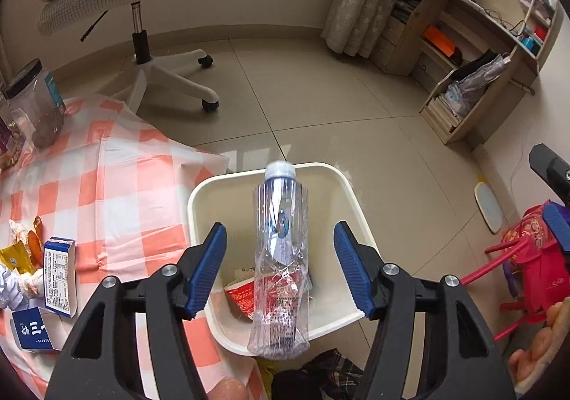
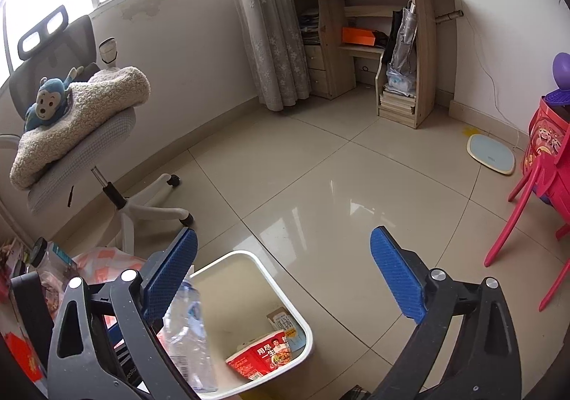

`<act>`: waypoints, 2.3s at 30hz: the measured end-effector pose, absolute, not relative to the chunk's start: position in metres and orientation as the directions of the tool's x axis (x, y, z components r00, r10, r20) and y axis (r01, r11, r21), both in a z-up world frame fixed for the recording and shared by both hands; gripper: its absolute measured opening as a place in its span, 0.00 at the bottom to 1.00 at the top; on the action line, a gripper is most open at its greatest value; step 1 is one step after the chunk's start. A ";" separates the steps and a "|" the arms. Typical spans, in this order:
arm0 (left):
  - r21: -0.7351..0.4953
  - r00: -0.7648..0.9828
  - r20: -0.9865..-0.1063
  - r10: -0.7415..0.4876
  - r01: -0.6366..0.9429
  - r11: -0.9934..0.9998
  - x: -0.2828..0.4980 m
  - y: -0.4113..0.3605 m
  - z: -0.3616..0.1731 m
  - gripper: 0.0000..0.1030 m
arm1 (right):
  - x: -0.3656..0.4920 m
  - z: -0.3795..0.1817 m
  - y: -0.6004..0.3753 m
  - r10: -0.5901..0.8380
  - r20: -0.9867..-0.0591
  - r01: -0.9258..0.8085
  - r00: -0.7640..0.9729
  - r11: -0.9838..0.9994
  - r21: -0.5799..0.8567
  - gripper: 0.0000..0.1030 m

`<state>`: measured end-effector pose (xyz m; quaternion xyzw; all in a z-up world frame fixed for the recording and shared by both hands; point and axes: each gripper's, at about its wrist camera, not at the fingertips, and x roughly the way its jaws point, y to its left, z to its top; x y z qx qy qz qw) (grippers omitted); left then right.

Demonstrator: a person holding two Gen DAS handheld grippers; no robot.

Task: Collect trash
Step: 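Drop the plastic bottle into the wastebasket by opening the left gripper, then move both grippers back over the remaining trash on the table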

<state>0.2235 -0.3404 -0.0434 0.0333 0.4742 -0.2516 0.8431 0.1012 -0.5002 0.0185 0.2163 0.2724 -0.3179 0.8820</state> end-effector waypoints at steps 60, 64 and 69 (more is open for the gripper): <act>-0.061 0.230 -0.970 0.077 -0.538 0.841 0.268 0.157 -0.124 0.74 | 0.230 -0.051 -0.134 -0.099 -0.758 0.037 0.645 0.995 -0.098 0.93; -0.204 0.196 -0.976 -0.098 -0.649 0.733 0.271 0.184 -0.155 0.64 | 0.234 -0.064 -0.121 -0.008 -0.793 -0.099 0.609 0.991 -0.085 0.93; -0.153 0.170 -0.984 -0.054 -0.648 0.746 0.279 0.179 -0.166 0.50 | 0.230 -0.081 -0.094 0.063 -0.822 -0.313 0.567 0.939 -0.143 0.93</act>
